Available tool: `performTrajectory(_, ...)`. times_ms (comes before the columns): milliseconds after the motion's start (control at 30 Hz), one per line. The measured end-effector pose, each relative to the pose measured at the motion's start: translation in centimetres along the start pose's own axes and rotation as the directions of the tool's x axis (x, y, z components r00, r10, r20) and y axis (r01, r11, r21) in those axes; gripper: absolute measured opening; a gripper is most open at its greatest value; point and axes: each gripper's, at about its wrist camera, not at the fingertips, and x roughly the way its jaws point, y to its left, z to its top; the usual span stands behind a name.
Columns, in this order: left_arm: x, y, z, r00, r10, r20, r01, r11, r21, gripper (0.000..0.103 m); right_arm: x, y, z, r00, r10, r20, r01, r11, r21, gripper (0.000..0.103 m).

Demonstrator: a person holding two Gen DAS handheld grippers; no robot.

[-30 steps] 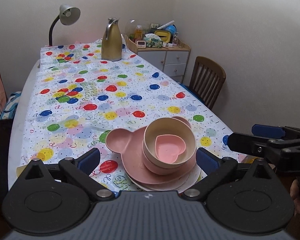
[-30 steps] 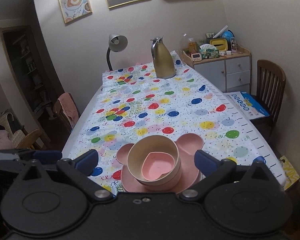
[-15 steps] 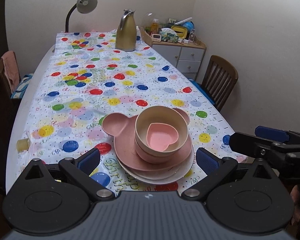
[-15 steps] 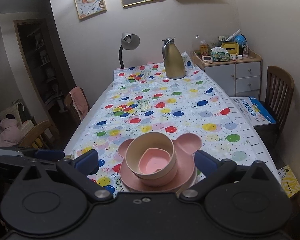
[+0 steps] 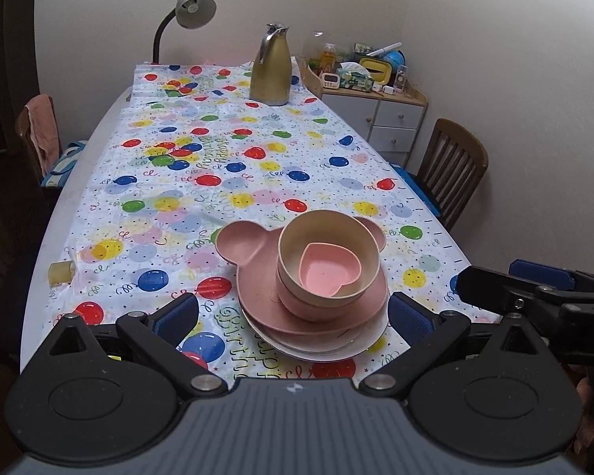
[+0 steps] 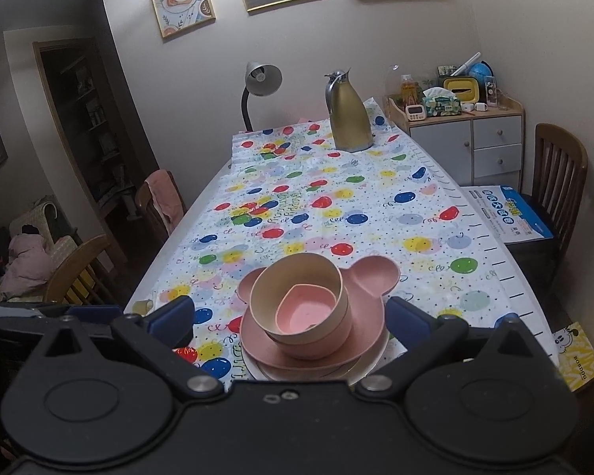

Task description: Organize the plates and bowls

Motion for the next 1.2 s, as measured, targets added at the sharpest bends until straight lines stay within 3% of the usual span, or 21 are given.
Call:
performTrajectory(233, -0.4, 0.5, 0.2, 1.000, 0.008, 0.018, -0.008, 1.000, -0.015, 0.102, 0.1, -0.7, -0.1, 1.000, -0.002, 0.006, 0.002, 0.999, 0.046, 0.103)
performTrajectory(400, -0.7, 0.8, 0.3, 0.999, 0.005, 0.037, -0.005, 1.000, -0.019, 0.102, 0.2, -0.2, 0.0, 1.000, 0.023, 0.007, -0.023, 0.999, 0.033, 0.103)
performTrajectory(667, -1.0, 1.1, 0.3, 0.998, -0.011, 0.055, 0.013, 0.999, -0.030, 0.102, 0.2, 0.2, 0.1, 1.000, -0.005, 0.022, 0.004, 1.000, 0.023, 0.103)
performTrajectory(1200, -0.3, 1.5, 0.5, 0.999, -0.021, 0.035, 0.023, 0.999, -0.045, 0.102, 0.6, 0.1, 0.1, 1.000, -0.020, 0.004, 0.020, 1.000, 0.024, 0.103)
